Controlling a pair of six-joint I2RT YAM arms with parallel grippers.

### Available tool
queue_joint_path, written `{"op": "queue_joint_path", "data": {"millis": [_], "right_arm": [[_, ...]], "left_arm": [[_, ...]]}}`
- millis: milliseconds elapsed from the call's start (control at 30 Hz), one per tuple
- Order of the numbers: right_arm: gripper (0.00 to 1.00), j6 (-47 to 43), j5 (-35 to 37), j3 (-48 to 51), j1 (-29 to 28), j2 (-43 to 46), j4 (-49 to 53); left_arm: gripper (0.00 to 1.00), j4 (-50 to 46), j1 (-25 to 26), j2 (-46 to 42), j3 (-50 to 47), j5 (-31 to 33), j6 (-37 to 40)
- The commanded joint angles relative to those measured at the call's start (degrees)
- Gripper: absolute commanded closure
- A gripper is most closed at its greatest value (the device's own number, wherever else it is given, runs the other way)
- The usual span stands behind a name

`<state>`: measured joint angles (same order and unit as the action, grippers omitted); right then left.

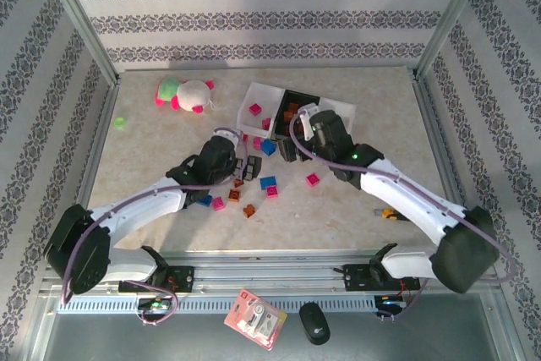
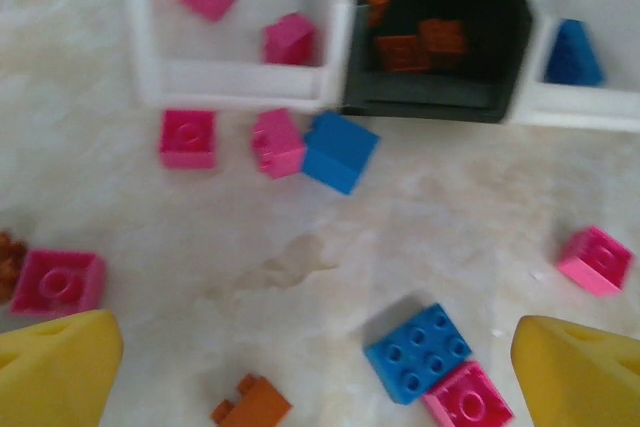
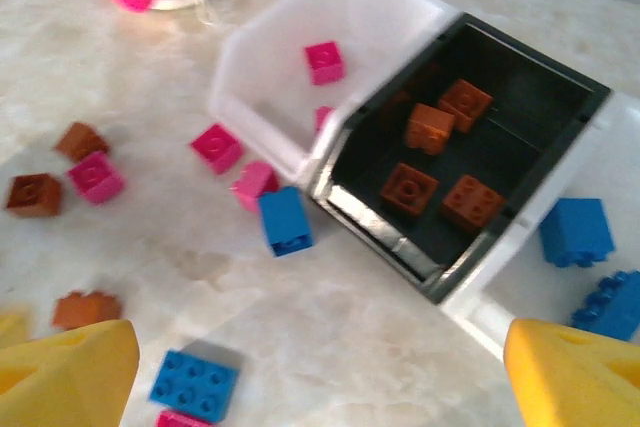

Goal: Sort the legos into containers by color

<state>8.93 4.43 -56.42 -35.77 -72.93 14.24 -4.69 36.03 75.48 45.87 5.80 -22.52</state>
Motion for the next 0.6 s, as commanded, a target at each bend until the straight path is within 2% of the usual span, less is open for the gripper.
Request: {"op": "queue_joint_path", "data": {"millis": [0,267,367,433,500,567], "right_arm": [[0.06,-2.92,-2.46,3.45,-1.92,3.67,-4.19],[0.05,-4.08,-4.17,7.38,-4.26,7.00,-5.27],[0.05,-4.33,-4.15,7.05,-4.44,6.24,-5.22],[0.05,-4.39,-4.18,6.69,-4.51,5.57,-5.18],[0.05,-4.61,-4.18,6.34,-4.62,5.03,-5.22],[0.05,-4.56,-4.26,6.24,-4.78,4.64,-5.32]], "left_arm": [[0.02,-13.13,-2.41,3.40,3.61,2.77,-11.55],[0.08,-19.57,-4.17,11.57,8.50,3.35,-21.96],[0.12,-23.29,-4.09,16.21,11.00,1.18,-24.98],[0.16,-23.74,-4.10,18.51,11.29,-0.80,-27.20],[0.25,-23.14,-4.13,20.31,11.25,-3.19,-28.74],[0.29,-22.31,-4.04,21.68,11.10,-5.10,-29.53]]}}
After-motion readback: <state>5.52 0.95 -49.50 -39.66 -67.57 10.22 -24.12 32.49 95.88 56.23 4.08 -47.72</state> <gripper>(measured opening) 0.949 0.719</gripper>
